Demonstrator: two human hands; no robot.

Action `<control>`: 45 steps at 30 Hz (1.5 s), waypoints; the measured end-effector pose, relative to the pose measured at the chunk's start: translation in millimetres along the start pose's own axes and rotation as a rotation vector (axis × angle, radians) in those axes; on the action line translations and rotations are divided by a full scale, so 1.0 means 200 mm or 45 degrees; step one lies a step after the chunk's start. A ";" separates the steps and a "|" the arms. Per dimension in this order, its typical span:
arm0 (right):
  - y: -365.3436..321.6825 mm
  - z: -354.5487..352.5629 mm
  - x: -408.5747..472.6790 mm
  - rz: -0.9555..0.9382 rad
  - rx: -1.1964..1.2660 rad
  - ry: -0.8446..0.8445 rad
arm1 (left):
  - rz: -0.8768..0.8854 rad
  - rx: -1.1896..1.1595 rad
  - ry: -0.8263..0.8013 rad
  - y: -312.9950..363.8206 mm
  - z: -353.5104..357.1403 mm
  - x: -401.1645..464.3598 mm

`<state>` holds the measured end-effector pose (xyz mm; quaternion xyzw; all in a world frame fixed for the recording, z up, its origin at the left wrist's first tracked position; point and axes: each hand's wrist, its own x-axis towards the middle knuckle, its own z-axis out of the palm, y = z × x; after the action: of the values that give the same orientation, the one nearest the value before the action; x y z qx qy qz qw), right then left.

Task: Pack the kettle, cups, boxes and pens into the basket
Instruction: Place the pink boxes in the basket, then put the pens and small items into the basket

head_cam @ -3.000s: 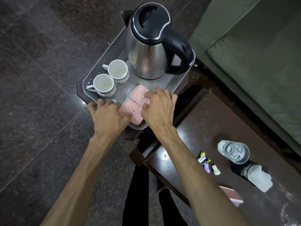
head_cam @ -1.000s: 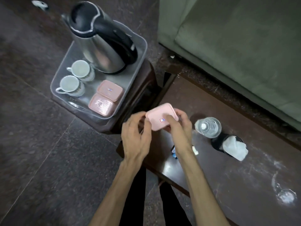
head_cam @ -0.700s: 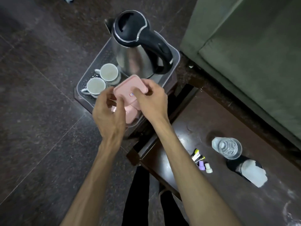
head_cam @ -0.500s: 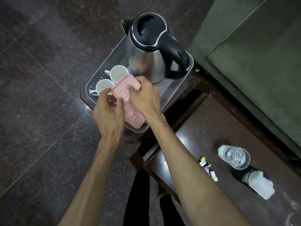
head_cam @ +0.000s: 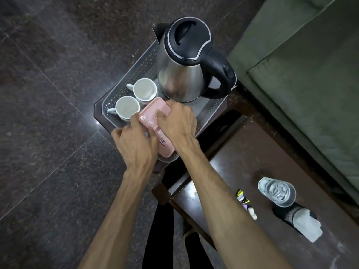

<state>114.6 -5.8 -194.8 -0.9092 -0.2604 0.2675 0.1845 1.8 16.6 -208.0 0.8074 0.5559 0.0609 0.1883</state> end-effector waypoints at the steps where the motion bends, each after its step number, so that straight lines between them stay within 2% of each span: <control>1: -0.01 0.00 0.00 0.009 -0.023 0.001 | 0.024 -0.013 -0.008 -0.01 0.01 -0.01; 6: -0.02 0.01 0.00 0.041 -0.035 0.025 | 0.119 -0.051 -0.054 -0.03 0.05 -0.07; 12: 0.06 0.01 -0.06 -0.084 0.053 0.014 | 0.193 0.155 -0.090 -0.04 0.06 -0.10; 14: 0.10 -0.01 -0.10 -0.090 0.213 0.079 | 0.179 0.118 -0.048 -0.04 0.06 -0.11; 18: 0.24 -0.05 -0.27 -0.088 0.460 0.320 | 0.184 -0.052 0.197 0.00 0.05 -0.22; 21: 0.42 -0.08 -0.41 -0.014 0.568 0.483 | 0.314 -0.229 0.235 0.08 0.10 -0.37; 23: 0.56 -0.09 -0.51 0.055 0.607 0.574 | 0.437 -0.379 0.146 0.15 0.15 -0.49; 26: 0.82 -0.08 -0.66 0.254 0.599 0.636 | 0.519 -0.432 -0.129 0.26 0.26 -0.71; 31: 1.28 -0.05 -0.92 0.785 0.375 0.520 | 0.562 -0.175 -0.707 0.38 0.50 -1.07; 33: 1.41 -0.03 -1.01 1.000 0.296 0.424 | 0.583 -0.044 -0.856 0.41 0.59 -1.18; 36: 1.54 0.03 -1.12 1.176 0.314 0.277 | 0.575 0.033 -0.919 0.44 0.72 -1.27; 39: 1.60 0.12 -1.16 1.211 0.372 0.162 | 0.574 0.038 -0.935 0.48 0.82 -1.27; 45: 1.60 0.24 -1.14 1.163 0.327 0.239 | 0.632 0.159 -0.988 0.52 0.95 -1.23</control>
<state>41.7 -382.0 -296.5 -0.9206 0.2183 0.2680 0.1818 59.5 -287.4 -316.3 0.8888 0.2368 -0.2363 0.3131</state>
